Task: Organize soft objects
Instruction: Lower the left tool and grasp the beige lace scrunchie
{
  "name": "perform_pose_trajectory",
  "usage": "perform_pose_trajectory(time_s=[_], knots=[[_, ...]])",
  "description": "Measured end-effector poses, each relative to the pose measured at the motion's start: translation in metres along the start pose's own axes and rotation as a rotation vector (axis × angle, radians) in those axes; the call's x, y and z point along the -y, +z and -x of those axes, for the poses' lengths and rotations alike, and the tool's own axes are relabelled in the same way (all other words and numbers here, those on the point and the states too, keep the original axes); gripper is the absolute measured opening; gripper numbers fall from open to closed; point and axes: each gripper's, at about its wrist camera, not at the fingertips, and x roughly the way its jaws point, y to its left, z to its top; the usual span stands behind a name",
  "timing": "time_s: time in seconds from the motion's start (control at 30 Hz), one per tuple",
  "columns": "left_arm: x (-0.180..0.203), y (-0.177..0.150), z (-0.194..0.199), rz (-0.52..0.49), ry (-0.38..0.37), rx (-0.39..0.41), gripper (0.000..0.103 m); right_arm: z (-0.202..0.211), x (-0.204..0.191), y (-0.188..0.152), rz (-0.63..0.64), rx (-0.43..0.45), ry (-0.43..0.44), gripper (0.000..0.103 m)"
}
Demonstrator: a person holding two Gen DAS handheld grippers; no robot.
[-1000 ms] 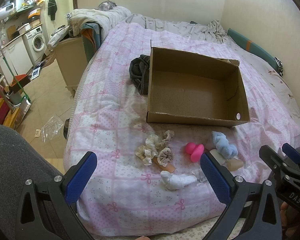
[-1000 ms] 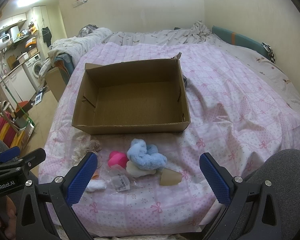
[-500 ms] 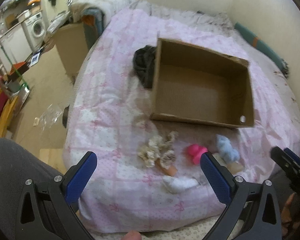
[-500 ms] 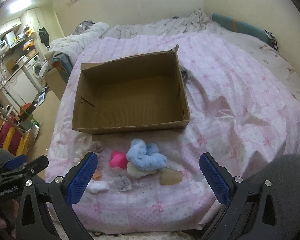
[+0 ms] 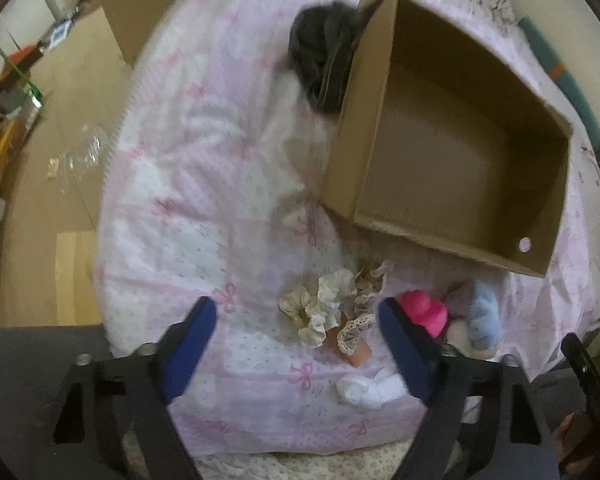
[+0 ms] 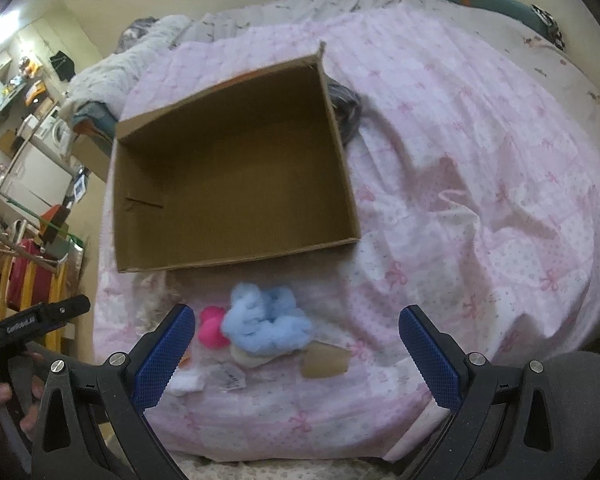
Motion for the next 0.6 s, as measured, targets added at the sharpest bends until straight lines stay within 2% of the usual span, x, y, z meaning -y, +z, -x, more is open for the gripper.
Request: perform_pose_trajectory(time_s=[0.1, 0.2, 0.23, 0.33, 0.4, 0.47, 0.5, 0.6], knots=[[-0.001, 0.004, -0.029, 0.019, 0.001, -0.068, 0.060, -0.011, 0.006, -0.001, -0.009, -0.035, -0.006, 0.103], [0.001, 0.004, -0.057, 0.010, 0.007, -0.136, 0.058, -0.022, 0.014, -0.006, -0.026, -0.064, -0.007, 0.103], [0.002, 0.004, -0.063, 0.011, 0.010, -0.147, 0.053, -0.025, 0.017, -0.008, -0.034, -0.072, -0.007, 0.103], [0.009, 0.004, -0.079, -0.013, 0.007, -0.170, 0.051, -0.032, 0.022, -0.010, -0.065, -0.088, 0.004, 0.103], [0.015, 0.004, -0.085, -0.035, -0.003, -0.179, 0.046, -0.034, 0.025, -0.009, -0.079, -0.088, 0.012, 0.103], [0.020, 0.004, -0.090, -0.064, 0.004, -0.173, 0.035, -0.037, 0.028, -0.010, -0.096, -0.088, 0.014, 0.103], [0.021, 0.004, -0.091, -0.067, -0.001, -0.173, 0.022, -0.038, 0.029, -0.010, -0.103, -0.090, 0.016, 0.103], [0.021, 0.003, -0.084, -0.059, -0.024, -0.153, 0.017, -0.041, 0.030, -0.009, -0.107, -0.092, 0.019, 0.103]])
